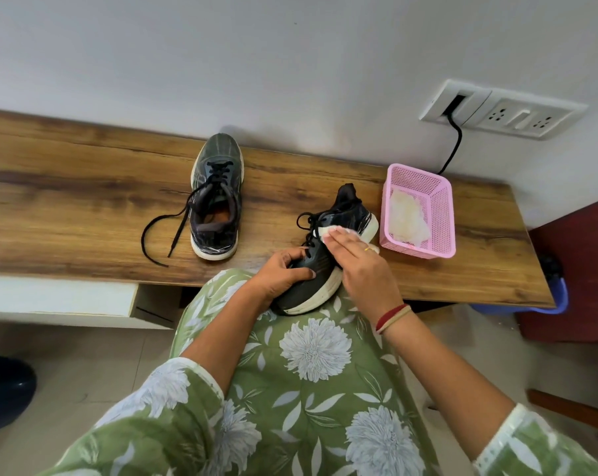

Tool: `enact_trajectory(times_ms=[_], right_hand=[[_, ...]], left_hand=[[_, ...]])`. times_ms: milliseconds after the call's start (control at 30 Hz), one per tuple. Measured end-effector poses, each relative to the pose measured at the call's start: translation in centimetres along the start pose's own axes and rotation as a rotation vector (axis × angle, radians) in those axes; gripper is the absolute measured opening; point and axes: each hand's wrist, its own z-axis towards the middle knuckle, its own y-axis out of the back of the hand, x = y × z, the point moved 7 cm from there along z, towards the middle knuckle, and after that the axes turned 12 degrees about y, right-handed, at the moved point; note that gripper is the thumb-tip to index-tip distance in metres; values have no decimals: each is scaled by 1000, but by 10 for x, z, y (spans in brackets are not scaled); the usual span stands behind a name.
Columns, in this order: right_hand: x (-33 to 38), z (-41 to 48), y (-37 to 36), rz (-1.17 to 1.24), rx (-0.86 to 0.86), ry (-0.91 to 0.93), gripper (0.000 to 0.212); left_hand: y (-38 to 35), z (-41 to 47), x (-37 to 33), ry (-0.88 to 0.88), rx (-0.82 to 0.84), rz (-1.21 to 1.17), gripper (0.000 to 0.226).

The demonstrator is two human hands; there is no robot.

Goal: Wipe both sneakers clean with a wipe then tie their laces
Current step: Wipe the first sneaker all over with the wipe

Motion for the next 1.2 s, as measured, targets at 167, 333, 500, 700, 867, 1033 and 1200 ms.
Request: enact_trajectory(times_ms=[167,333,500,700,867,1033,1200], right_hand=[[-17,-12,-34,-93,200,256,51],[-23,-22,-29,15,144,154,51],[-15,-27,-29,-21,134,314,48],[-48,-5,-6,-62,-82,46,43],[-43,4,-24,17,-122,-189,46],[-32,12,-43,75,-112,-211,44],[-10,4,-44,0,-77,1,35]], left_hand=[[0,1,1,21,8,31,31],[6,10,-9,99,30,140,28],[22,20,-45,151,59,352,23],[40,25,-79,213,41,624,25],[53,30,-74,281,21,693,41],[57,31,-74,286,-91,718,29],[49,42,-69,137,-44,830,62]])
